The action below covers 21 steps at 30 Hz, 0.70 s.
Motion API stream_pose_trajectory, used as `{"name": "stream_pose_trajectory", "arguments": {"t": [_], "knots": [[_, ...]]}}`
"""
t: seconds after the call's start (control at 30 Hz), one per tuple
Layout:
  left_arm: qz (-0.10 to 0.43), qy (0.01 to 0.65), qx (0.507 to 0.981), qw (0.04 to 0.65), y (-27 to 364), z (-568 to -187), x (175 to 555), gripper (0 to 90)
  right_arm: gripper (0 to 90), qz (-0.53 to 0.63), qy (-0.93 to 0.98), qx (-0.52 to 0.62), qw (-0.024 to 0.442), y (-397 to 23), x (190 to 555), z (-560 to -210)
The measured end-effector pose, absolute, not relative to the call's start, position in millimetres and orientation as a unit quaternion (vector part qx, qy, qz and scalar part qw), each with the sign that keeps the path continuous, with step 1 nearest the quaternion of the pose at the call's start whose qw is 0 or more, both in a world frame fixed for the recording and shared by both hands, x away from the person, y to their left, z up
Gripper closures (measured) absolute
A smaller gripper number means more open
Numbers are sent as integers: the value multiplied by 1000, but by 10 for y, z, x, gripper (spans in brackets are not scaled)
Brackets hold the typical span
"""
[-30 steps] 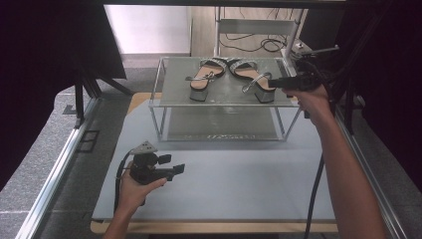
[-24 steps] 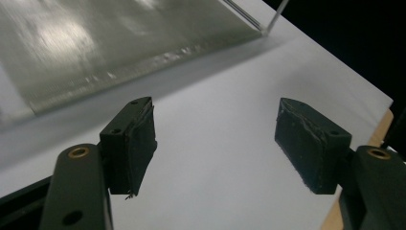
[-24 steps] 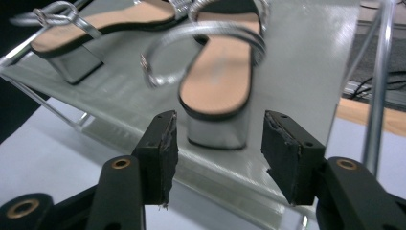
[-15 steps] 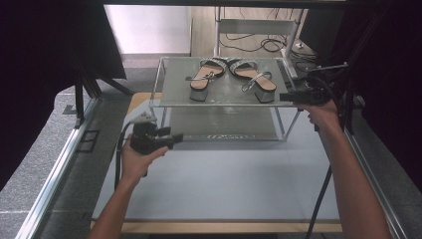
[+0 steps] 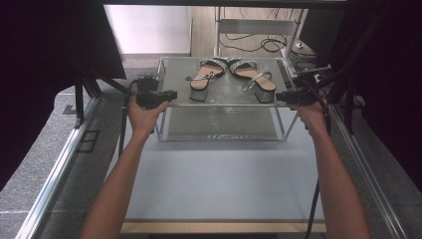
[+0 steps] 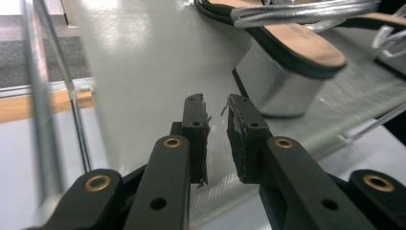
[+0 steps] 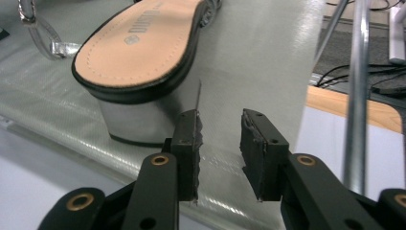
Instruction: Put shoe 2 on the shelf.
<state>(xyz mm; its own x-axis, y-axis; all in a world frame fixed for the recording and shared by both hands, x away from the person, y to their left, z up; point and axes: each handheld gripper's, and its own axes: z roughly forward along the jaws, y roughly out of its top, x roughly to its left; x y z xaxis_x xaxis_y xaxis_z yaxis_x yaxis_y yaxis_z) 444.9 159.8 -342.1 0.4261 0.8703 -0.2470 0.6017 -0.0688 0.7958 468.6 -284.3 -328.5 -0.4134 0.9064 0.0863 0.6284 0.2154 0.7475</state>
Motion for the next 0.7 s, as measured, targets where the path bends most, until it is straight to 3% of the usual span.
{"name": "stream_pose_trajectory", "arguments": {"t": [0.3,0.7], "knots": [[137,508,732,432,1294,-3409,4702,754,739,356,760,507,198,-2776,4624,-3310],[142,499,742,425,1130,-3437,4723,783,761,369,769,487,190,-2745,4584,-3321]]}}
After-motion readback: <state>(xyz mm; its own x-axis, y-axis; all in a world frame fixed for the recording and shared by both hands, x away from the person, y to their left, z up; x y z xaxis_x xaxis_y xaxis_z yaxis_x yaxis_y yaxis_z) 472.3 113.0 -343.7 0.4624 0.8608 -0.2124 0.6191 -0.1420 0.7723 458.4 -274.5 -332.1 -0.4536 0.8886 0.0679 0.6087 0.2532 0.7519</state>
